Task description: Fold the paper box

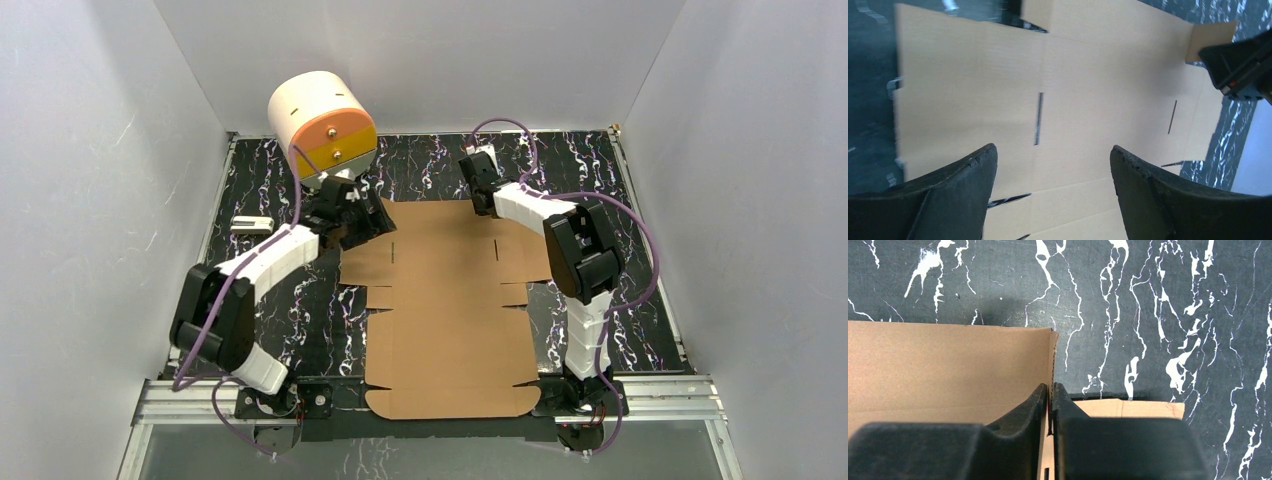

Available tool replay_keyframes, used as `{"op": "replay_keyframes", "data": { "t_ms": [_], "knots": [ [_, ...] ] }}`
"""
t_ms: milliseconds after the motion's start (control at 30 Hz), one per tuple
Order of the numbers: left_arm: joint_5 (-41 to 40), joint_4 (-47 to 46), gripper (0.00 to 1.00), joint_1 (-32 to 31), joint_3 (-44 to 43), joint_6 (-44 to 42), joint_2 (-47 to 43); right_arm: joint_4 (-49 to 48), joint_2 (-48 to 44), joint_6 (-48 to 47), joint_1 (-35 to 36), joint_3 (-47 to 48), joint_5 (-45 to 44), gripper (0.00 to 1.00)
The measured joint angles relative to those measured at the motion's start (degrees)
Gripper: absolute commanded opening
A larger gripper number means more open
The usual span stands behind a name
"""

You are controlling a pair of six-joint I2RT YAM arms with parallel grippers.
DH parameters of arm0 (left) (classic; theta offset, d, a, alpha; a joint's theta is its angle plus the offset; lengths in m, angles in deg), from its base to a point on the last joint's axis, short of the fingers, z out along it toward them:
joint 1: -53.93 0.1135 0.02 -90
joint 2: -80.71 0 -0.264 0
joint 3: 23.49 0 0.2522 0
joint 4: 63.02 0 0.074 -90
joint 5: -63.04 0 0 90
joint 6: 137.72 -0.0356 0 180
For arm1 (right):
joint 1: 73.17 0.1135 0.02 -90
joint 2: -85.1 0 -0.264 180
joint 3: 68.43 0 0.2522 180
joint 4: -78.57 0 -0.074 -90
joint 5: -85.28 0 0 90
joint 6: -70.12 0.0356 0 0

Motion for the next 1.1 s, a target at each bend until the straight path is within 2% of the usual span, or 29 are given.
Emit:
{"op": "replay_keyframes", "data": {
  "t_ms": [100,200,267,433,633,800,1100],
  "knots": [
    [-0.1,1.8,0.82,3.6,2.8,-0.2,-4.1,-0.7,0.0,-0.5,-0.1,0.0,1.2,0.4],
    [-0.2,4.5,0.83,7.0,4.8,-0.6,-7.0,-0.9,-0.3,-1.0,-0.1,0.0,2.5,0.42],
    [-0.3,6.3,0.83,8.8,5.0,-1.2,-8.0,-1.2,-1.5,-1.3,-0.1,-0.8,3.5,0.49],
    [-0.3,10.3,0.85,10.5,5.0,-4.0,-9.5,-1.6,-8.5,-1.4,-0.1,-6.2,6.6,0.63],
    [3.2,11.8,0.86,12.9,4.8,-5.9,-8.7,-4.9,-17.6,-0.4,-0.1,-14.4,10.9,0.78],
    [7.1,11.4,0.79,15.1,4.0,-6.6,-4.7,-9.5,-22.4,1.7,-0.1,-22.2,18.5,0.83],
    [10.9,11.0,0.69,17.3,3.2,-9.9,2.2,-17.3,-23.8,5.8,-0.1,-32.2,31.6,0.84]
  ]
}}
